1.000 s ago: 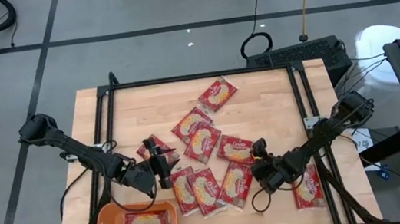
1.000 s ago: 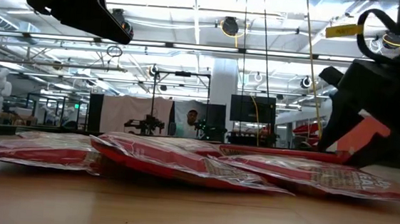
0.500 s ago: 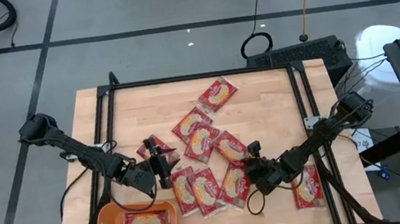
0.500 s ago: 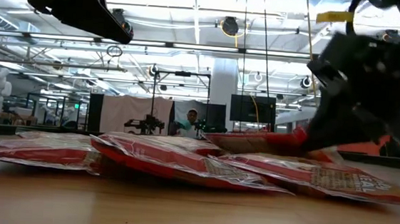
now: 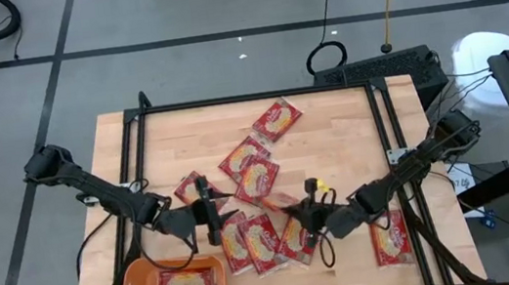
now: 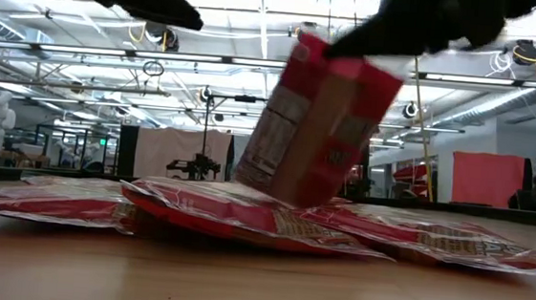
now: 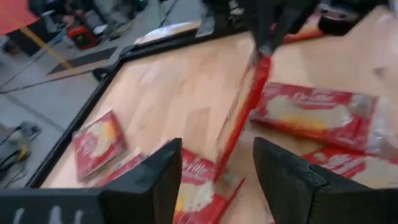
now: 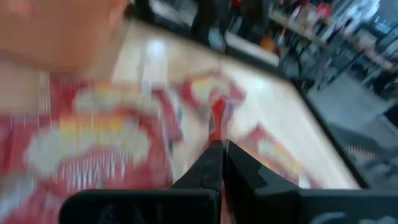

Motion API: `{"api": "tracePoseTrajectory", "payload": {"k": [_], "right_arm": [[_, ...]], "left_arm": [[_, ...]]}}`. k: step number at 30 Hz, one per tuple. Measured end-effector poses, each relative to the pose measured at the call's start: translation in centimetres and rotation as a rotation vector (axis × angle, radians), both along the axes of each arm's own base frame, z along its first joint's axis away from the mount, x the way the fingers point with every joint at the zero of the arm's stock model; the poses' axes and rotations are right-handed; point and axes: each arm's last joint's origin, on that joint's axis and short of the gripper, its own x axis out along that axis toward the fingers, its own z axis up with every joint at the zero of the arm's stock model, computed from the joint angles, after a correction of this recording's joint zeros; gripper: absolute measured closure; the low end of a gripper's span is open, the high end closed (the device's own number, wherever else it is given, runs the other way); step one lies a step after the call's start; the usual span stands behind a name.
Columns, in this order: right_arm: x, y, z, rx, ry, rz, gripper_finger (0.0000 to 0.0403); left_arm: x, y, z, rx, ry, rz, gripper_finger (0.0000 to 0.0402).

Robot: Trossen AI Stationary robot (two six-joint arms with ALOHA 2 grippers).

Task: Sort popcorn bags into baskets
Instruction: Put the popcorn bag into the orange bin

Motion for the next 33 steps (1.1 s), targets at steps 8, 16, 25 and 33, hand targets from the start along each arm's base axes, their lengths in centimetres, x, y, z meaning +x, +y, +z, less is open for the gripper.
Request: {"api": "tracePoseTrajectory", "payload": {"k": [8,16,25,33], "right_arm": [[1.0,-1.1,1.1,-0.010,-0.100,-0.022,0.0403],[1.3,-1.8,1.2,0.034,-0.116,-0.054,0.0403],[1.3,-1.7,1.1,0.040,-0.110,-0.032,0.0403],[1.3,-1.8,1.1,0.042,-0.110,-0.034,0.0403]], "left_arm": [[2.3,0.1,-1.2,-0.025,-0.040,-0.036,0.0111],[5.3,0.9,-3.7,-0.151,-0.090,-0.080,0.0090],[7.8,3.2,-6.4,-0.227,-0.112,-0.102,0.0150],[8.4,3.7,-7.8,-0.202,-0.089,-0.120,0.0246]]}}
